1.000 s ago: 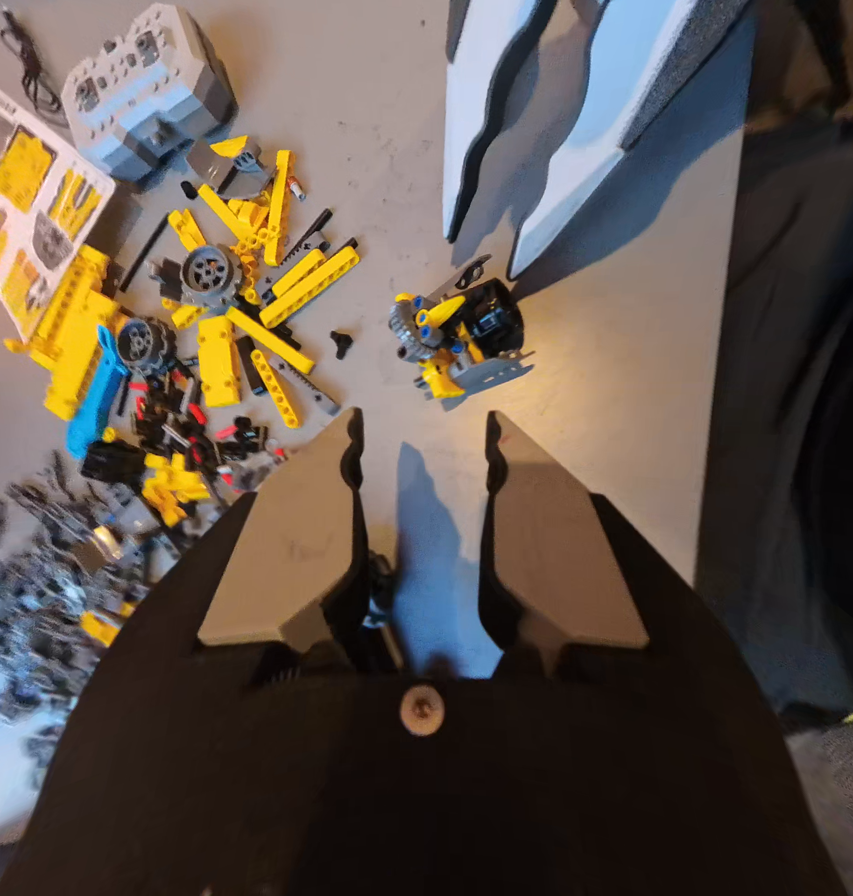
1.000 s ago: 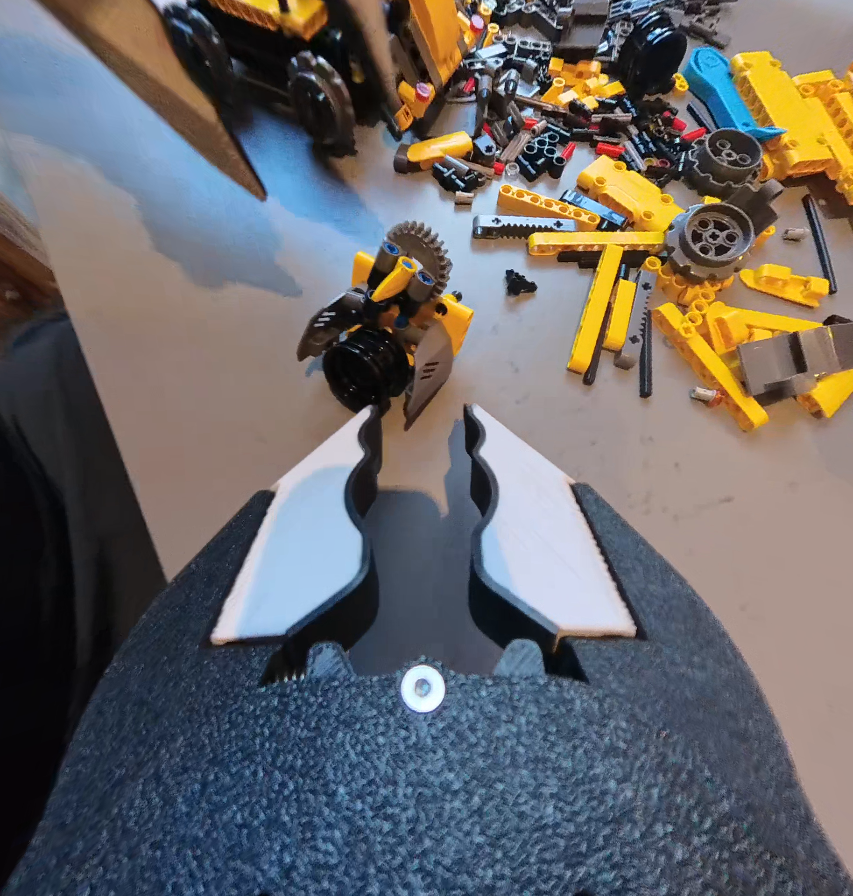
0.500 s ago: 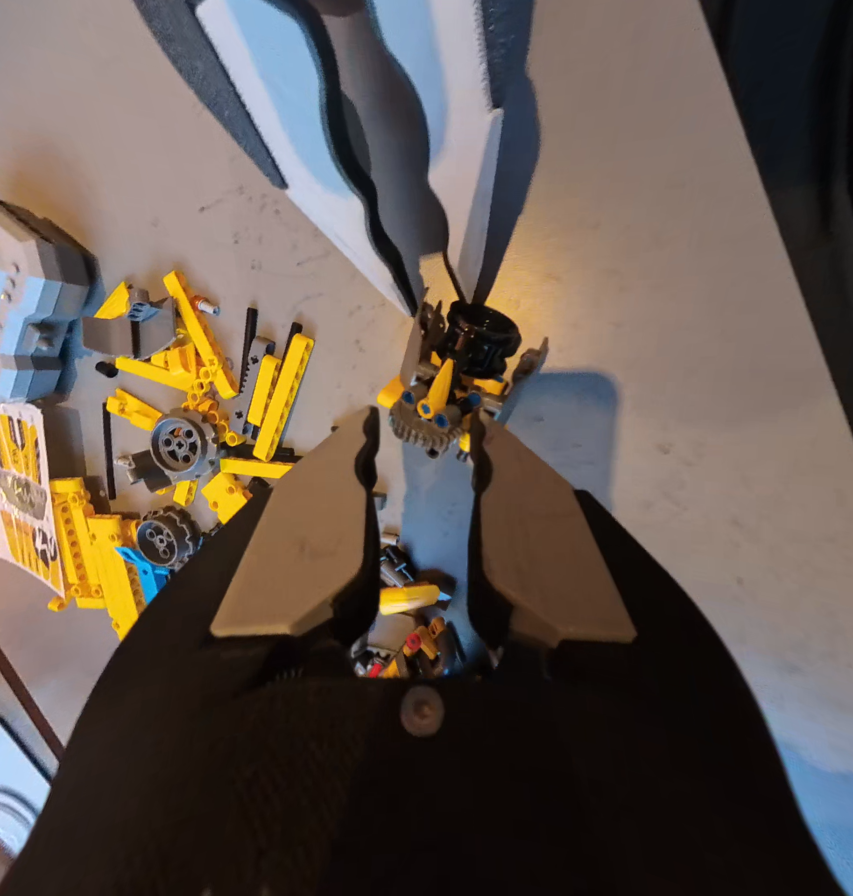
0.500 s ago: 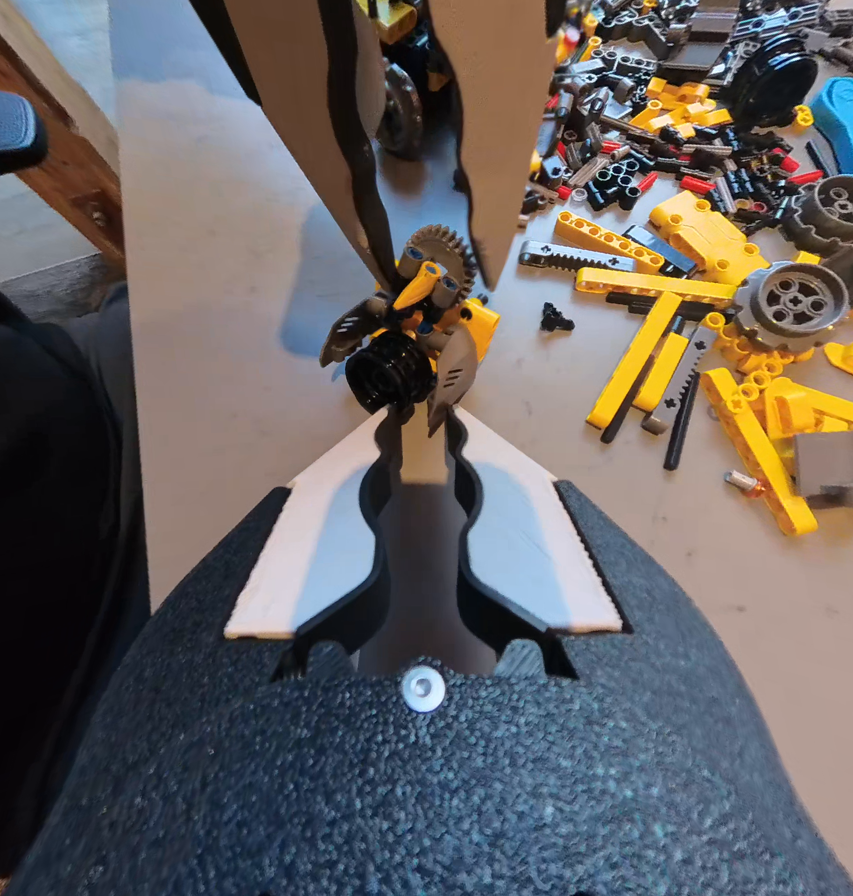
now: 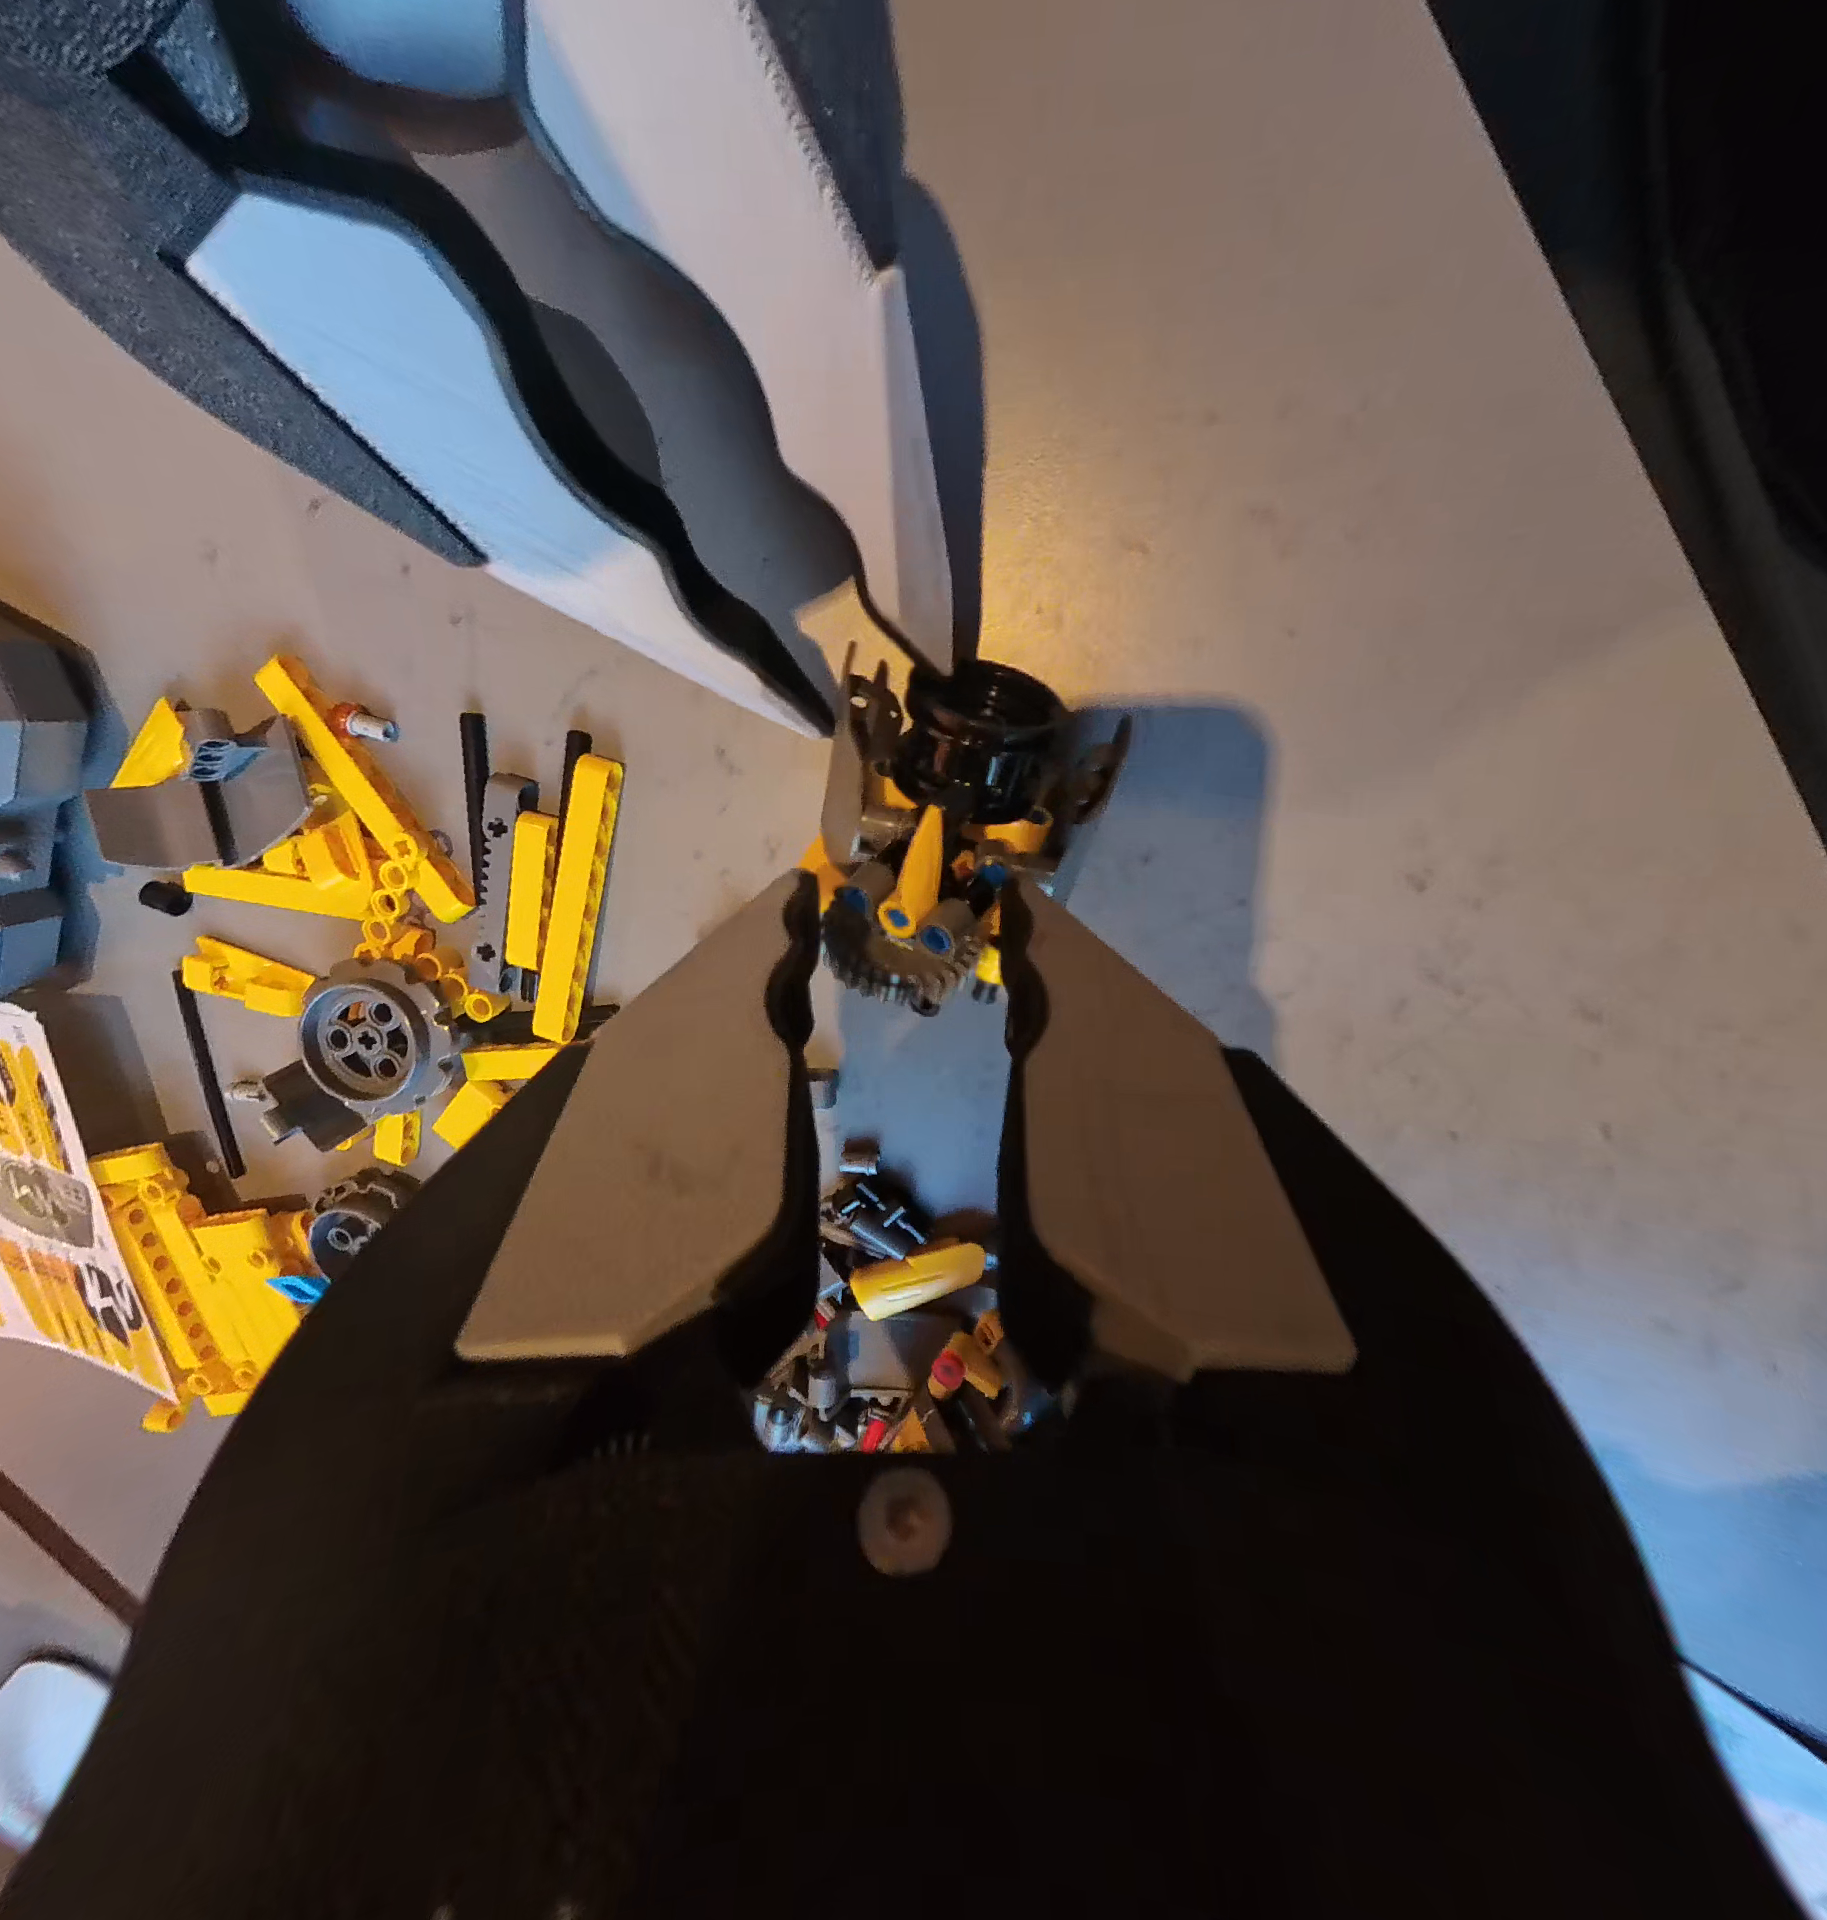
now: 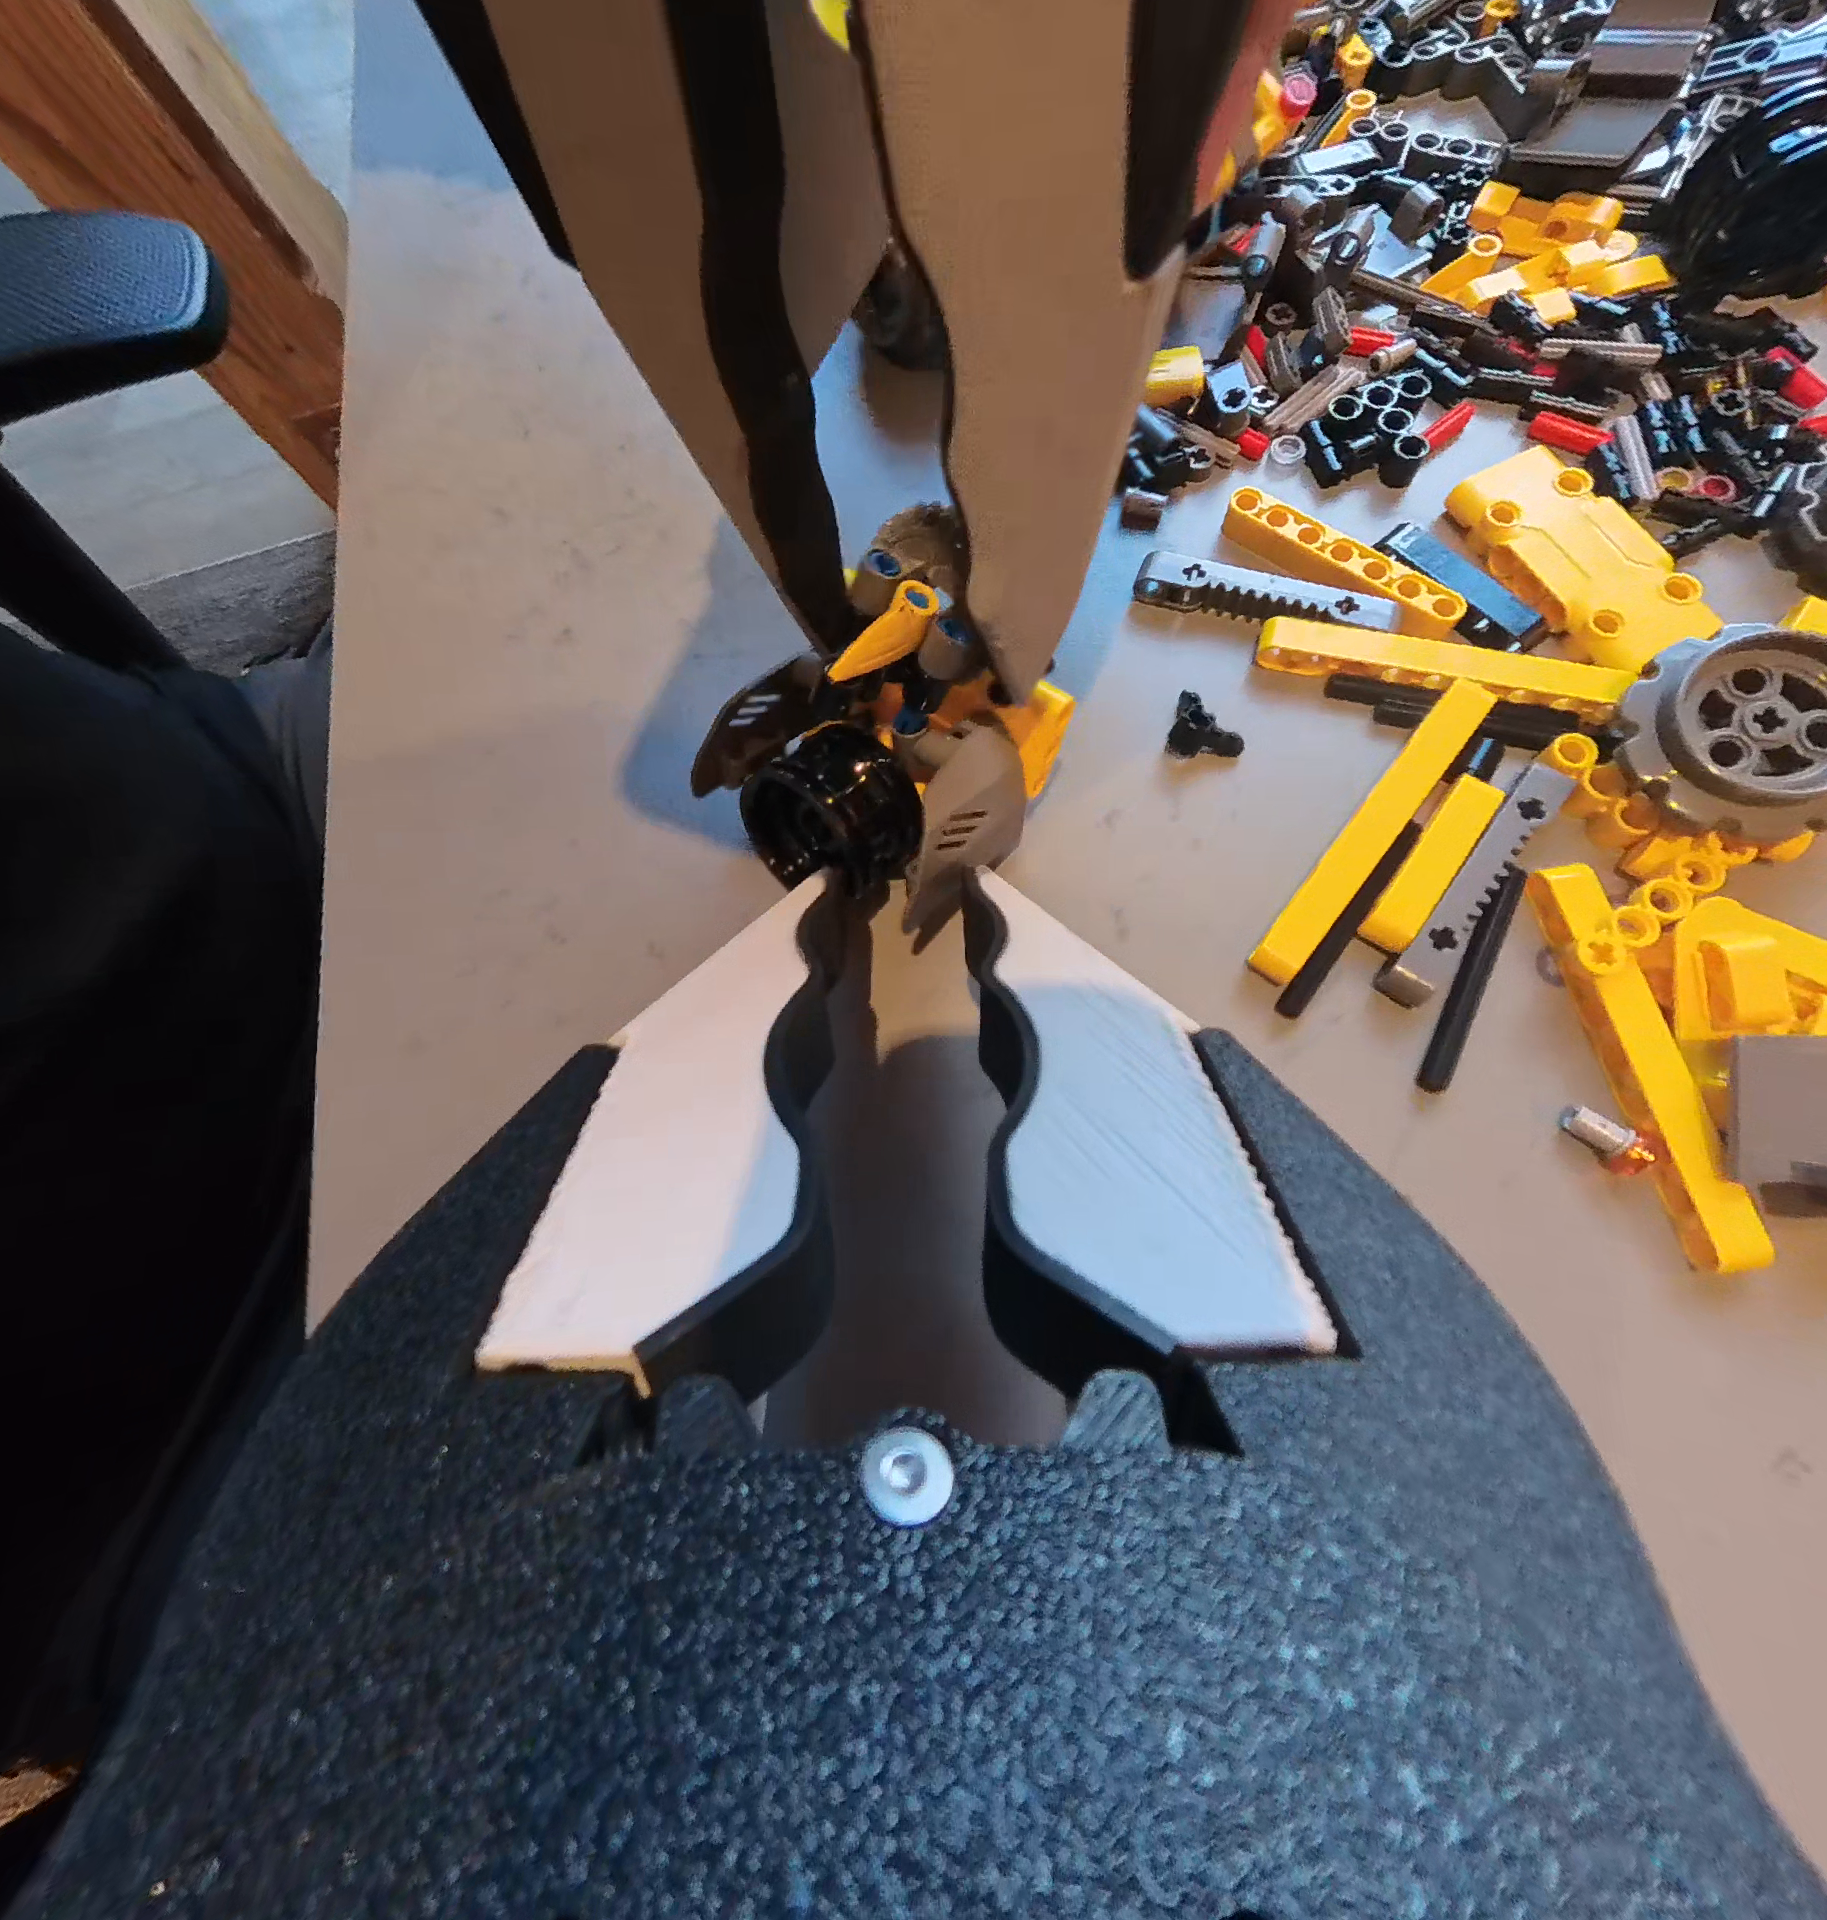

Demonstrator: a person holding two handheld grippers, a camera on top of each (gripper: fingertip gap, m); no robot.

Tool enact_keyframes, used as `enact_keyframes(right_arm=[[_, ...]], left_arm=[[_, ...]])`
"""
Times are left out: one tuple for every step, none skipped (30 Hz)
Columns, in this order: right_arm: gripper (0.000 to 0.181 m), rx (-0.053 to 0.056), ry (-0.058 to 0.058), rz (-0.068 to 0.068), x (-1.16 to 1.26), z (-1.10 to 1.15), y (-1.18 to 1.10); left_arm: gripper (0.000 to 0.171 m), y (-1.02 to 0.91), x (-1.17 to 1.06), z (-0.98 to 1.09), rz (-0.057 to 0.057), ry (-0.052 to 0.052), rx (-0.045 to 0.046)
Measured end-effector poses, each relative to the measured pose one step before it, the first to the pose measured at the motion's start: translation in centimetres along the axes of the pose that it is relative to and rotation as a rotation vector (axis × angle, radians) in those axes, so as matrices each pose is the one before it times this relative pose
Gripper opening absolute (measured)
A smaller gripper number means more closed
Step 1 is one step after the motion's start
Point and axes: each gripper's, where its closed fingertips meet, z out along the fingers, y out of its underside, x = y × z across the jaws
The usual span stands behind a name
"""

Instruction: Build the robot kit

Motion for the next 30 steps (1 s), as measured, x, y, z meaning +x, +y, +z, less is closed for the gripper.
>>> enact_keyframes(right_arm=[[0.021,0.0006,0.0016,0.0049,0.046,0.043,-0.049],[0.021,0.0006,-0.0019,-0.0003,-0.021,0.032,-0.031],[0.021,0.0007,-0.0027,-0.0044,-0.068,0.015,-0.034],[0.02,0.0017,-0.0037,-0.0038,-0.056,-0.006,-0.042],[0.019,0.0032,-0.0044,0.0001,-0.016,-0.02,-0.071],[0.018,0.0027,-0.0059,0.0032,0.008,-0.029,-0.045],[0.018,0.0011,-0.0054,0.0033,0.017,-0.011,-0.008],[0.017,0.0002,-0.0028,0.0018,0.028,0.0,-0.004],[0.018,0.0005,-0.0018,-0.0017,-0.031,0.021,-0.03],[0.018,0.0018,-0.0012,-0.0047,-0.064,0.036,-0.079],[0.018,0.0018,-0.0019,-0.0046,-0.075,0.047,-0.088],[0.018,0.0019,-0.0025,-0.0042,-0.044,0.058,-0.105],[0.018,0.0019,-0.0044,-0.003,-0.045,0.063,-0.076],[0.018,0.0004,-0.0066,0.0027,-0.009,0.067,-0.06],[0.018,-0.0003,-0.0073,0.0053,0.005,0.07,-0.065],[0.018,-0.0003,-0.0044,0.0007,0.039,0.036,-0.071],[0.018,-0.0006,-0.0001,-0.0027,0.053,-0.026,-0.083],[0.018,-0.0002,0.0014,-0.0053,0.04,-0.067,-0.084],[0.018,0.0028,0.0015,-0.0051,0.039,-0.092,-0.116],[0.02,0.0038,0.0002,0.0006,0.071,-0.083,-0.11],[0.021,0.0042,-0.004,0.004,0.052,-0.054,-0.123],[0.022,0.0037,-0.0051,0.0028,0.014,-0.022,-0.099],[0.023,0.0002,-0.0022,0.0002,0.039,0.007,-0.058],[0.023,-0.0027,-0.002,-0.0011,0.025,0.035,-0.022],[0.023,-0.003,-0.0041,-0.0003,-0.015,0.073,-0.022],[0.022,-0.0038,-0.0065,-0.0012,-0.064,0.108,-0.038],[0.02,-0.005,-0.0039,-0.0042,-0.042,0.142,-0.046],[0.02,-0.0055,0.0013,-0.0059,0.04,0.126,-0.056],[0.019,-0.003,-0.0009,-0.005,0.022,0.084,-0.089],[0.017,0.0032,-0.0061,-0.0022,-0.039,0.003,-0.176]], left_arm=[[0.031,0.071,0.073,0.022,0.0079,0.0,-0.00734],[0.031,0.015,0.06,0.029,0.0077,-0.005,-0.0007],[0.031,0.027,0.048,0.011,0.0045,-0.0059,0.00051],[0.031,0.037,0.102,-0.009,0.0012,-0.001,0.00029],[0.031,0.065,0.106,-0.024,-0.0021,0.0027,-0.00227],[0.03,0.047,0.122,-0.029,-0.0048,0.0056,-0.00121],[0.03,0.015,0.173,-0.028,-0.0059,0.0113,0.00153],[0.03,-0.018,0.138,-0.003,-0.0068,0.01,0.00229],[0.03,-0.001,0.118,0.015,-0.0038,0.0087,0.00043],[0.029,0.009,0.199,0.016,-0.0015,0.014,-0.00044],[0.029,0.047,0.184,0.037,-0.0008,0.0134,-0.00388],[0.028,0.069,0.069,0.031,0.004,0.0044,-0.00596],[0.028,0.055,0.037,-0.002,0.0065,-0.0002,-0.00617],[0.028,0.045,0.06,-0.016,0.0038,0.0011,-0.00531],[0.028,0.033,0.04,-0.013,-0.0008,-0.0015,-0.00277],[0.028,0.053,0.0,-0.005,-0.0055,-0.0022,-0.0009],[0.028,0.071,-0.003,-0.008,-0.008,-0.0025,-0.00098],[0.028,0.038,0.011,-0.006,-0.0105,-0.0034,0.00336],[0.028,0.002,0.029,-0.014,-0.0107,-0.0029,0.00501],[0.028,-0.009,0.026,-0.003,-0.01,-0.0025,0.00447],[0.028,-0.042,0.111,0.003,-0.0057,0.0022,0.0049],[0.029,-0.001,0.198,0.003,-0.0009,0.008,0.00311],[0.029,0.008,0.139,0.006,0.0004,0.006,0.00078],[0.029,0.018,0.052,-0.004,0.0004,0.003,0.00044],[0.029,0.042,0.046,-0.014,0.0001,0.0046,-0.00119],[0.029,0.023,0.084,-0.016,0.0004,0.0075,-0.00001],[0.029,-0.004,0.119,-0.012,-0.0012,0.0095,0.00235],[0.029,-0.029,0.104,-0.022,-0.0034,0.0081,0.00354],[0.03,0.026,0.015,-0.023,-0.0034,0.002,0.00132],[0.03,0.087,-0.035,-0.027,-0.0047,-0.0005,-0.00172]])
